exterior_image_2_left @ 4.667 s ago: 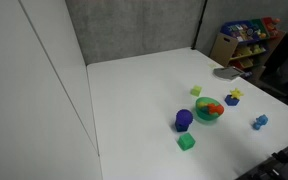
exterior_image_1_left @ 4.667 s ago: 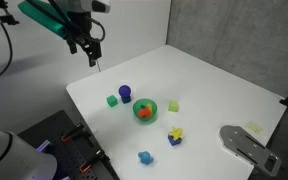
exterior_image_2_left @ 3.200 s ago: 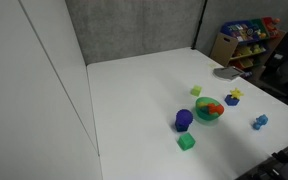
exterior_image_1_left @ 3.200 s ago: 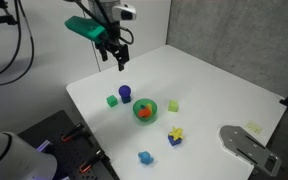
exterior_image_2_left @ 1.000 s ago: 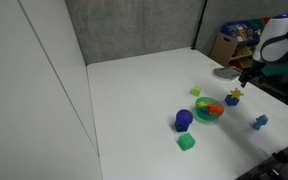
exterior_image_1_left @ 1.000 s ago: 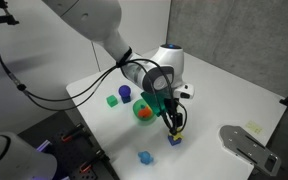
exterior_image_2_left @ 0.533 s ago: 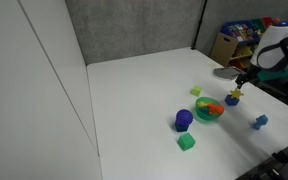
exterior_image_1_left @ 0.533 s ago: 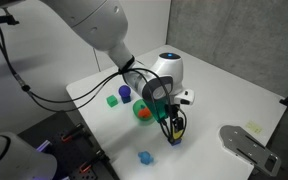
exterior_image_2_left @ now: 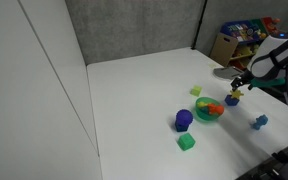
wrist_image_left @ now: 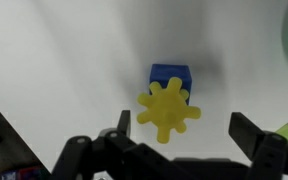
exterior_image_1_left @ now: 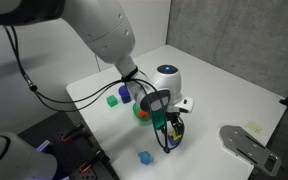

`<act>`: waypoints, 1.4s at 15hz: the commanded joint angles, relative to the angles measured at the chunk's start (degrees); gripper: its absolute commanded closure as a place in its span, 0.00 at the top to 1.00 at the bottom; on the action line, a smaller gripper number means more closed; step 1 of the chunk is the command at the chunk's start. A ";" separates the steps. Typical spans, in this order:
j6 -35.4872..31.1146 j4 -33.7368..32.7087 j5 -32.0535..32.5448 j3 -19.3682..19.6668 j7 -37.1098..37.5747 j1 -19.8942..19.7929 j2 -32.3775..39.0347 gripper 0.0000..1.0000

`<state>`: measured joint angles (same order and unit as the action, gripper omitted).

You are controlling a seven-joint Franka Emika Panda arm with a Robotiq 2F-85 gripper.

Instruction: Put the yellow object inside the bowl

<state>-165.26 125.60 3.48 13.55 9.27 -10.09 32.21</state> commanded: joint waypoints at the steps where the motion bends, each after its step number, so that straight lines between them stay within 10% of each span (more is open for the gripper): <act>1: -3.43 -2.48 -1.71 -0.39 -1.51 -0.51 3.51 1.00; 11: -8.32 -5.74 -2.07 0.44 -1.63 0.47 10.28 1.00; 12: -8.44 -5.95 -1.97 0.61 -1.70 0.66 10.52 0.75; 21: -7.22 -5.72 -1.12 6.79 -0.11 8.29 9.06 0.24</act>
<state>-174.04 120.17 2.69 17.78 9.02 -5.19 42.25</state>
